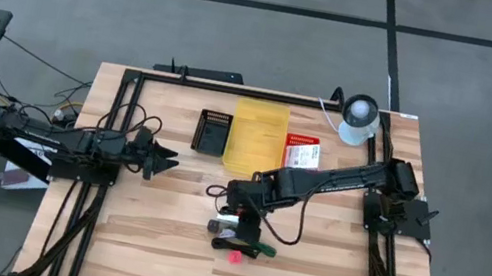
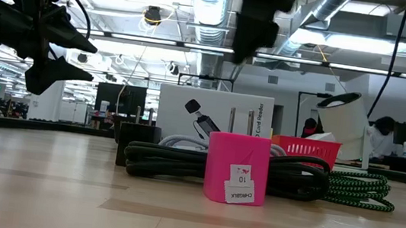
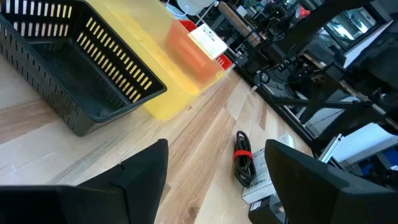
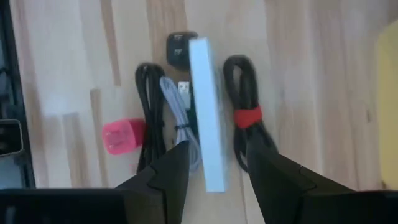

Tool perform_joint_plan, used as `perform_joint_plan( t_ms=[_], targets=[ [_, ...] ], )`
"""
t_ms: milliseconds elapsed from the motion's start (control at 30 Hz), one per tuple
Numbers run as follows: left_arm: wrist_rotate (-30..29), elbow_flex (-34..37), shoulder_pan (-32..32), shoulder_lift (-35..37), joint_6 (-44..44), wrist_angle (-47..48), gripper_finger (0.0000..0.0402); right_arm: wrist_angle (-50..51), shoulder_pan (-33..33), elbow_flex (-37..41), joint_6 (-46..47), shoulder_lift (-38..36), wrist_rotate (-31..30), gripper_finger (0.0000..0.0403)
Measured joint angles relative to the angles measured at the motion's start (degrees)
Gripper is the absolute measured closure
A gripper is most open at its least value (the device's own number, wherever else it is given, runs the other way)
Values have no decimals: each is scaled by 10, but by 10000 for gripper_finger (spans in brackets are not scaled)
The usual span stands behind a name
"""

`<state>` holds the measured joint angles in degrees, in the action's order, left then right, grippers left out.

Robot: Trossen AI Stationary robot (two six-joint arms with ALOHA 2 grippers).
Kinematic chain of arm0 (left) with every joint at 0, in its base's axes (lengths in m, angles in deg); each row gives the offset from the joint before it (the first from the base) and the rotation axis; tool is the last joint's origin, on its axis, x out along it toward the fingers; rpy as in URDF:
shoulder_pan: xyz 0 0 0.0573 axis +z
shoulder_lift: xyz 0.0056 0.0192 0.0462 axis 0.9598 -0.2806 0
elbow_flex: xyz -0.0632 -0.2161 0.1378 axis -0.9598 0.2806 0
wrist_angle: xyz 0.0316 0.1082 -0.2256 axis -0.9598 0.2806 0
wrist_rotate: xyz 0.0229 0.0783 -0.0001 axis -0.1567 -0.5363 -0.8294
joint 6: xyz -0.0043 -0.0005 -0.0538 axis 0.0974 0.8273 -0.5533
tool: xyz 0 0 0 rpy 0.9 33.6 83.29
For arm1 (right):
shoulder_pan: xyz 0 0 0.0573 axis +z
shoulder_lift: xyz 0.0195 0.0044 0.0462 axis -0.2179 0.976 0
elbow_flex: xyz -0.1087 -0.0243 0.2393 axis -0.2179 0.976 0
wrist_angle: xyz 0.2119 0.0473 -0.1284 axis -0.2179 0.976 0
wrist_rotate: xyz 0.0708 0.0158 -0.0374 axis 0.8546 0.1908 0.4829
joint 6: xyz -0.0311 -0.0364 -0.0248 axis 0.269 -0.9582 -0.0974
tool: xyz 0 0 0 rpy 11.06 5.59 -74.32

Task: Pick and place items into bin
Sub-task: Put the card reader box into the red bin

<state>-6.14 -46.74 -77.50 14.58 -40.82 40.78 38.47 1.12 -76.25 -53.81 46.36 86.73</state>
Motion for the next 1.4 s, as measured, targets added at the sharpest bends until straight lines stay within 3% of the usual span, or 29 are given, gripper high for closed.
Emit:
perform_joint_plan(
  t_ms=[67, 1400],
  targets=[
    [0, 0, 0, 0, 0, 0, 144, -34, 3, -4, -3, 12, 0, 250],
    [0, 0, 0, -4, 0, 0, 144, -51, 6, -2, -17, 33, -19, 257]
  ],
)
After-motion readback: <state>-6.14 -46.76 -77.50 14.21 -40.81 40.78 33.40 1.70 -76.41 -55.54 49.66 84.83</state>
